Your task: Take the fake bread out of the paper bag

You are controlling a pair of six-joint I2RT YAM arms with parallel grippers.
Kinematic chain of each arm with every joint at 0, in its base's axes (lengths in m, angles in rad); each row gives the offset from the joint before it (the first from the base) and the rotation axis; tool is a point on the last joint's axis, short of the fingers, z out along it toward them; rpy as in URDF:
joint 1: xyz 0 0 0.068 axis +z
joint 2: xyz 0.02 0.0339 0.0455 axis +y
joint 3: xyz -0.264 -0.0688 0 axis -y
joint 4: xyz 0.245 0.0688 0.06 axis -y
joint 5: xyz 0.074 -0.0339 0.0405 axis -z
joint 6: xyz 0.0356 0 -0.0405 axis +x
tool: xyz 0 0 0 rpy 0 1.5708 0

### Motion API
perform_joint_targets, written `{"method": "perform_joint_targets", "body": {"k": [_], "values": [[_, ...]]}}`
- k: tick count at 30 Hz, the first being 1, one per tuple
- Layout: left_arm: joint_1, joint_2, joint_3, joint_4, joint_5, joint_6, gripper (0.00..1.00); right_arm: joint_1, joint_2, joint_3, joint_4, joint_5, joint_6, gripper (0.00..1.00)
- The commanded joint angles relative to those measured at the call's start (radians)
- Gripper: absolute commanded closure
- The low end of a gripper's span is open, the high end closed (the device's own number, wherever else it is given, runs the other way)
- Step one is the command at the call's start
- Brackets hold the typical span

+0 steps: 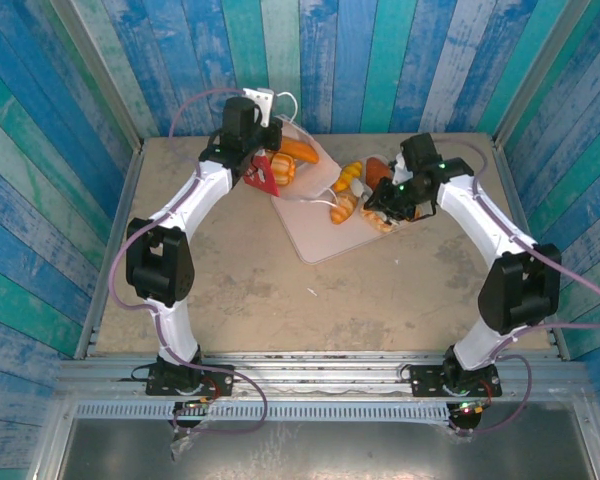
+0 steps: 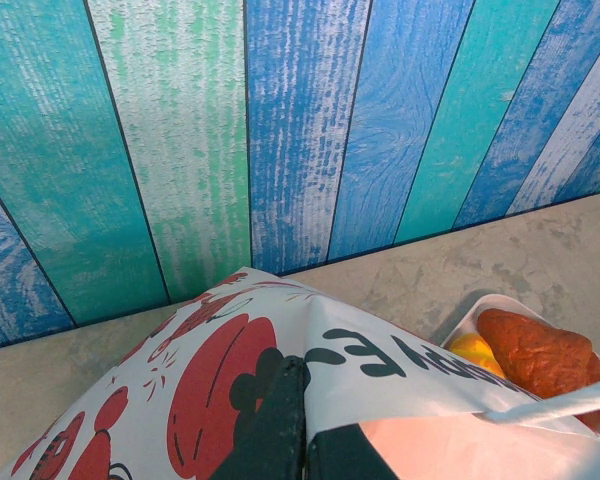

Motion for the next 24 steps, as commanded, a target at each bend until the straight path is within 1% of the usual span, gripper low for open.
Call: {"method": "perform_joint_targets", "body": {"k": [1, 7, 13, 24], "values": [[-0.005, 0.014, -0.019, -0.021, 0.002, -0.004, 1.0, 0.0, -0.063, 0.053, -0.01, 0.007, -0.021, 0.62], [-0.004, 0.019, -0.017, -0.02, 0.001, -0.005, 1.0, 0.008, -0.11, 0.088, 0.013, 0.02, -0.036, 0.62], [-0.004, 0.025, -0.011, -0.02, 0.003, -0.006, 1.0, 0.039, -0.131, 0.126, 0.049, 0.019, -0.035, 0.62], [-0.006, 0.026, -0.008, -0.018, 0.003, -0.007, 1.0, 0.156, -0.056, 0.247, 0.049, 0.016, -0.078, 0.62]]}}
